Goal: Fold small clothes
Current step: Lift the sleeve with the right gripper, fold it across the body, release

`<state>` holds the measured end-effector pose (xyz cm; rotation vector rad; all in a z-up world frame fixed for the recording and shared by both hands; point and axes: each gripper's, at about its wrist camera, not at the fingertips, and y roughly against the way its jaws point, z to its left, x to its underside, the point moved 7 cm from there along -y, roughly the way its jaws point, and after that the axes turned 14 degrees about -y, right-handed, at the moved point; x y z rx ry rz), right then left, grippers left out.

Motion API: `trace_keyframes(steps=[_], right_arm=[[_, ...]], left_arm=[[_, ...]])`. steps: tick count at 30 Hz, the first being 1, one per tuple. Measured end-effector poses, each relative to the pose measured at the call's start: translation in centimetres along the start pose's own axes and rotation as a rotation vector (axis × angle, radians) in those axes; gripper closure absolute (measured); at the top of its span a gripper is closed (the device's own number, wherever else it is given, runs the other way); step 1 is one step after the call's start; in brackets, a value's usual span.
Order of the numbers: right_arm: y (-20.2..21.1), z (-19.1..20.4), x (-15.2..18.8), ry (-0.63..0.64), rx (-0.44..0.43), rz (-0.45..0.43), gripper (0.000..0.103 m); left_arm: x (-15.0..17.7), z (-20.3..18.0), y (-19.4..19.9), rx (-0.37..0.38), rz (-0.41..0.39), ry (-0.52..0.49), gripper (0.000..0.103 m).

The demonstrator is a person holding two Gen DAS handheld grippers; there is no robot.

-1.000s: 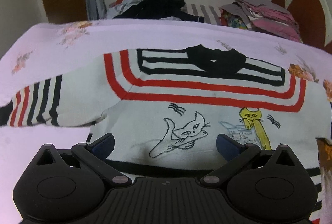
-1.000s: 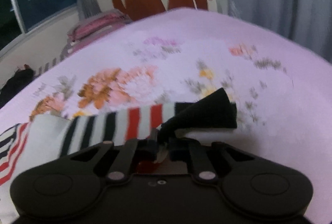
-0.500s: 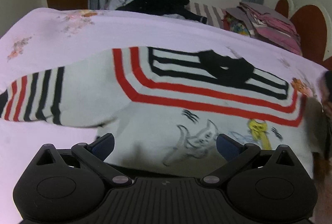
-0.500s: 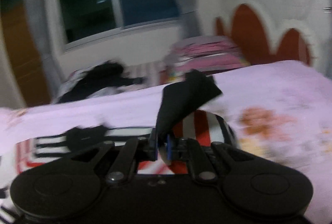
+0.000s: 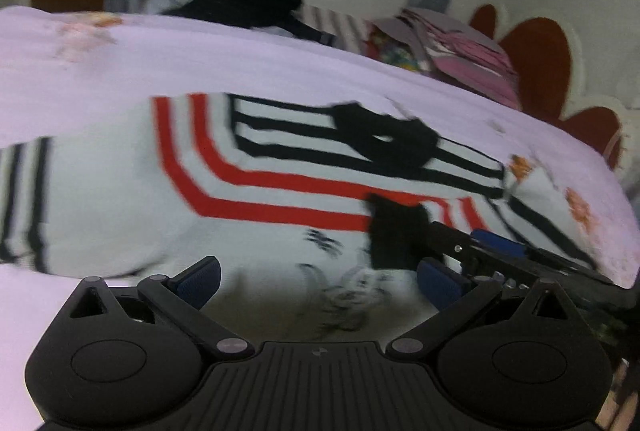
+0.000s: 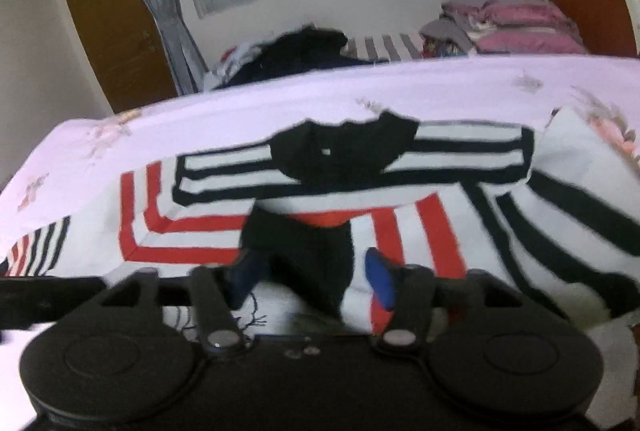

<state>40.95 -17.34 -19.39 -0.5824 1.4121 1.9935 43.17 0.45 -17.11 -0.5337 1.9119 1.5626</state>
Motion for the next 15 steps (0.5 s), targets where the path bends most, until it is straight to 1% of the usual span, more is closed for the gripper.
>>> trace_keyframes(steps=[2,5,8,9,11,12,13,14,15], right_arm=[[2.1,-0.1,0.2,0.021,0.011,-0.028,0.045],[5.5,-2.2,-0.2,0.053,0.068,-0.079,0.041],[8.2,-4.9,-0.6,0.058,0.134,-0.118,0.041],[9.2,-6.0,-0.7,0.055,0.16,-0.131,0.04],[10.1,-7.8,-0.5,0.046,0.202,-0.144,0.035],[10.4,-8.8,-0.4,0.045,0.227,-0.146,0.034],[10.6,-10.0,-0.1,0.046,0.26,-0.147,0.034],[10.6,-10.9,0.2,0.046,0.283,-0.141,0.034],[10.4,-11.8,0.4,0.041,0.306,-0.129,0.034]], left_arm=[[-0.2,-1.3,-0.9,0.045,-0.004,-0.014,0.0],[-0.3,-3.4,-2.7,0.111,0.01,-0.025,0.0],[-0.6,-4.4,-4.6,0.126,-0.002,-0.015,0.0],[-0.8,-4.7,-5.2,0.13,-0.02,-0.009,0.0],[-1.1,-4.9,-6.2,0.131,-0.027,0.0,0.001],[-1.1,-5.1,-6.9,0.139,-0.024,0.005,0.001],[-1.2,-5.3,-7.4,0.146,-0.024,0.009,0.004],[-1.0,-5.4,-7.8,0.157,-0.022,0.011,0.021],[-0.8,-5.7,-8.5,0.187,-0.006,0.009,0.027]])
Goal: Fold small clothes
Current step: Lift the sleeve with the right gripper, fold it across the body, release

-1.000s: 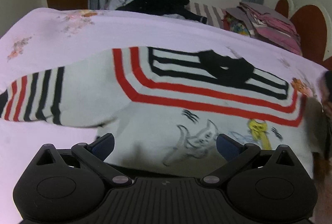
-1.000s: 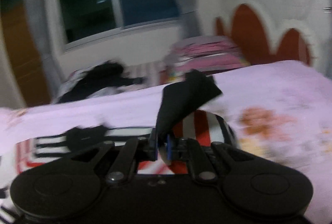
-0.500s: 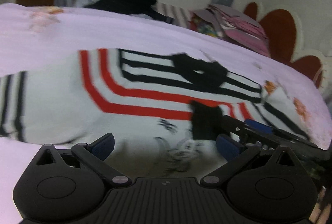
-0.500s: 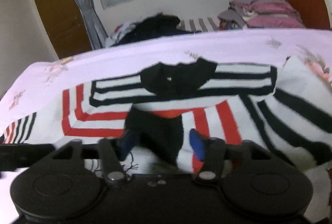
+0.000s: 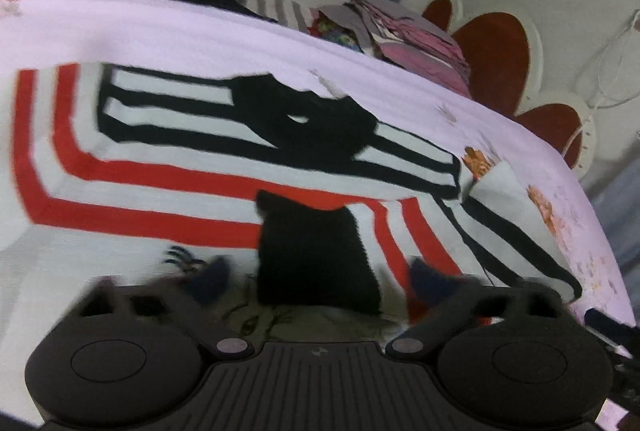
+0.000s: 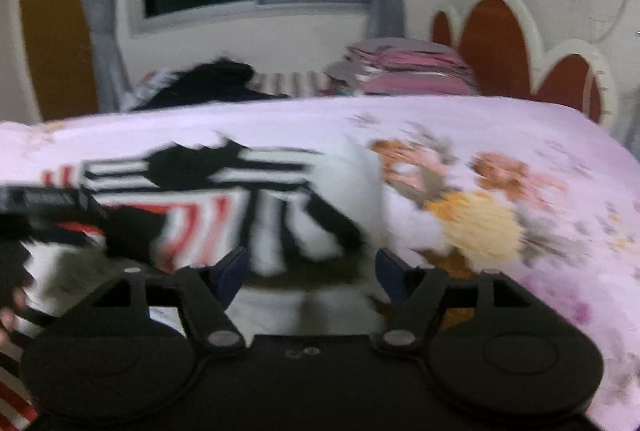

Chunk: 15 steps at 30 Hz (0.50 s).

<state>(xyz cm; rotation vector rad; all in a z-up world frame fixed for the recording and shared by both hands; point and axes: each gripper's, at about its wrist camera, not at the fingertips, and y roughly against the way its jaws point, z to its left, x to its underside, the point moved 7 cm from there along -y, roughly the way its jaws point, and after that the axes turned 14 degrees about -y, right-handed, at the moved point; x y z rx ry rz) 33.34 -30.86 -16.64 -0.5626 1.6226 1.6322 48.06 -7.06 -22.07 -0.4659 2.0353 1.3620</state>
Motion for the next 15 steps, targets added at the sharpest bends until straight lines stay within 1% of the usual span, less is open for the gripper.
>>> trace_keyframes(steps=[1,2,4,5,6,7,8,9,10,12,15], right_arm=[[-0.4,-0.9,0.3,-0.01,0.02,0.01,0.034],[-0.8,-1.7,0.6,-0.025,0.034,0.02,0.034],[-1.7,-2.6,0.9,-0.045,0.05,0.045,0.034],[-2.0,-3.0,1.0,-0.052,0.056,0.047,0.034],[-2.4,-3.2,1.0,-0.051,0.061,0.048,0.034],[-3.1,-3.3,1.0,-0.048,0.067,0.057,0.035],[-3.7,-3.4,1.0,-0.059,0.064,0.066,0.035],[-4.2,-3.6,1.1,-0.076,0.058,0.076,0.035],[-5.0,-3.7,1.2,-0.092,0.058,0.094,0.037],[-5.7,-3.6,1.3,-0.102,0.061,0.109,0.038],[-7.0,-3.0,1.3,-0.083,0.055,0.117,0.046]], left_arm=[[0.1,-0.1,-0.4,0.008,0.008,0.002,0.032],[0.2,-0.2,-0.6,-0.01,0.003,-0.008,0.034],[0.2,-0.4,-0.8,-0.022,-0.001,-0.024,0.035],[0.2,-0.4,-0.9,-0.024,-0.002,-0.021,0.051],[0.1,-0.2,-0.8,-0.028,-0.002,-0.018,0.063],[0.1,0.1,-0.9,-0.027,0.005,-0.004,0.083],[0.1,0.5,-0.9,-0.019,0.008,0.019,0.092],[0.0,0.9,-0.8,-0.01,0.006,0.042,0.093],[-0.2,1.0,-0.6,-0.006,-0.003,0.052,0.098],[-0.9,0.9,0.4,0.003,-0.044,0.049,0.099],[-2.6,1.0,2.7,0.013,-0.12,0.063,0.099]])
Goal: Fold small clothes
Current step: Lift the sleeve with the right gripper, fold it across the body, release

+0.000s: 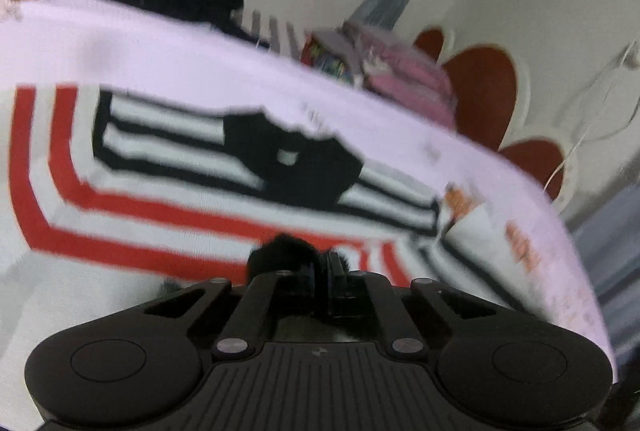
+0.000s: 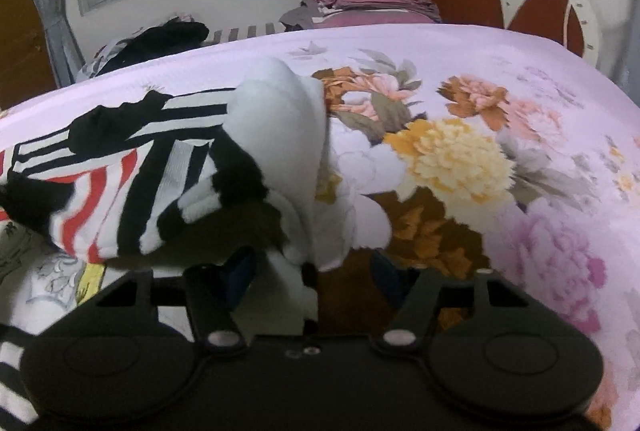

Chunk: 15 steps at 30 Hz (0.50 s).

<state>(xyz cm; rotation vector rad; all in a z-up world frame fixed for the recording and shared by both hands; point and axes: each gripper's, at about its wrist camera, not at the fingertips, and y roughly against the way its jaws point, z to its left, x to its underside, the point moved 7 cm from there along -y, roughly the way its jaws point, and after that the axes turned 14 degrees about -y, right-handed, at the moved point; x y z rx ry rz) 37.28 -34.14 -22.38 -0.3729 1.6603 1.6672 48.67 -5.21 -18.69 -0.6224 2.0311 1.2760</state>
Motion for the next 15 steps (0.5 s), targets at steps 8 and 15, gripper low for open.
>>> trace_keyframes(steps=[8,15], right_arm=[[-1.2,1.5,-1.2,-0.028,-0.044,0.023,0.077],[-1.2,0.9,-0.2,-0.003,-0.039,0.036,0.084]], left_arm=[[-2.5,5.7,4.8,-0.129,-0.105,-0.004,0.101],[3.5,8.7,1.0,-0.202,0.075,-0.023,0.101]])
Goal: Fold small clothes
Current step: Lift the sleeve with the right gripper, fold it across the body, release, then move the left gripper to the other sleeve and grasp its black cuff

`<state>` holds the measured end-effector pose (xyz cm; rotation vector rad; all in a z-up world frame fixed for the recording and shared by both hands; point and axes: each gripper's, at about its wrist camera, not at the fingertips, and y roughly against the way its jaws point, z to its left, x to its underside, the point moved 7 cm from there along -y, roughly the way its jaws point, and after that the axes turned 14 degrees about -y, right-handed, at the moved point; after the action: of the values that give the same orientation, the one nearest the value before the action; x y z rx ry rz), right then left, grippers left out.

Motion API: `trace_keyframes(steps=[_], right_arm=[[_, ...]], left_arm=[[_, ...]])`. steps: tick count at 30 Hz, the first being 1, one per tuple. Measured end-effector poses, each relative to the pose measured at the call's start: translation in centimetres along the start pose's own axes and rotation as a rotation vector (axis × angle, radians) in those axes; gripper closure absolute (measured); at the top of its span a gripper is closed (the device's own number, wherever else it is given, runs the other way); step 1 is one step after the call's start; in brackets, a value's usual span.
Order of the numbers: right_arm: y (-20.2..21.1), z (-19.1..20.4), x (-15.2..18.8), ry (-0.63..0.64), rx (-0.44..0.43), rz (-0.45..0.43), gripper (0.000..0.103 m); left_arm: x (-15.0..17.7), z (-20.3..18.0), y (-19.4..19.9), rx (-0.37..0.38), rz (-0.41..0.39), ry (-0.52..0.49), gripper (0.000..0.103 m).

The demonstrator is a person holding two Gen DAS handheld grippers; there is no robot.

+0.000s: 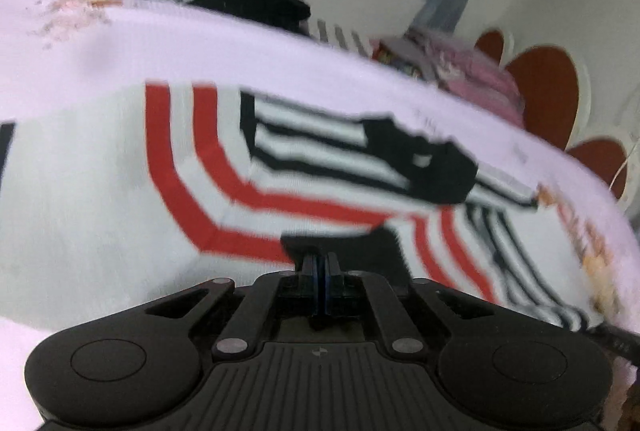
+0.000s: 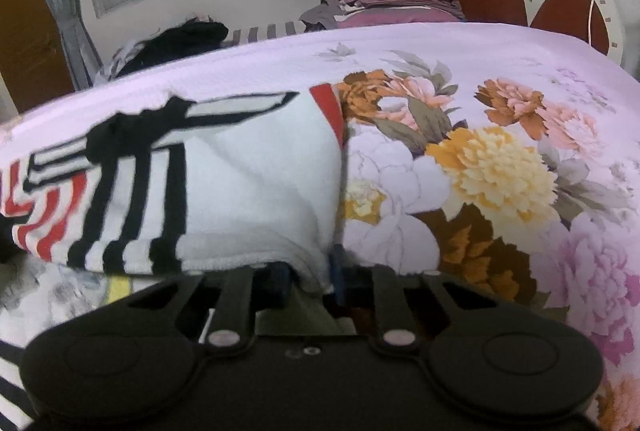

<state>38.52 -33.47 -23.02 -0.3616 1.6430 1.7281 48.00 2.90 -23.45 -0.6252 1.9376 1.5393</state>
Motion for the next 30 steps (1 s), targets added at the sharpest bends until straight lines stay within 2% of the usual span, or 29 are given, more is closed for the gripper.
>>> trace_keyframes(steps=[4,6,7,8,9,10,11,12,15,19,27,30], right_arm=[[0.7,-0.9,0.3,0.016,0.001,0.014,0.085],[1.5,-1.1,0.6,0.031,-0.011,0.032,0.08],[2.2,-1.3,0.7,0.026,-0.022,0.035,0.074],[2.9,-1.5,0.6,0.014,-0.037,0.033,0.063],[3.7,-1.7,0.5,-0.002,-0.056,0.023,0.056],[4.8,-1.9,0.1,-0.017,-0.079,-0.005,0.045],[5.5,-2.0,-0.4,-0.02,-0.087,-0.033,0.042],[5.9,-2.0,-0.8,-0.019,-0.087,-0.053,0.042],[4.7,-1.8,-3.0,-0.044,-0.089,-0.061,0.042],[0.3,-1.2,-6.0,-0.138,-0.108,-0.026,0.045],[-6.8,0.6,-9.7,-0.157,-0.081,0.007,0.055],[-8.6,1.0,-10.4,-0.159,-0.08,0.015,0.066]], left_arm=[[-0.2,0.1,-0.2,-0.009,0.028,0.011,0.101],[-0.6,0.1,1.0,-0.047,0.021,-0.013,0.1],[-0.8,0.1,1.6,-0.043,0.015,-0.025,0.1],[-0.8,0.2,2.2,-0.037,0.008,-0.033,0.094],[-0.7,0.1,2.9,-0.039,0.001,-0.042,0.087],[-0.9,0.0,3.4,-0.04,-0.01,-0.055,0.062],[-1.1,-0.2,4.0,-0.046,-0.023,-0.063,0.035],[-1.5,-0.4,4.8,-0.052,-0.053,-0.074,0.028],[-2.9,-2.6,5.4,-0.01,-0.108,-0.132,0.027],[-3.6,-5.0,3.5,0.034,-0.098,-0.152,0.027],[-1.6,-4.5,-1.6,-0.023,0.015,-0.141,0.027],[-0.9,-4.5,-1.9,-0.028,0.008,-0.182,0.027]])
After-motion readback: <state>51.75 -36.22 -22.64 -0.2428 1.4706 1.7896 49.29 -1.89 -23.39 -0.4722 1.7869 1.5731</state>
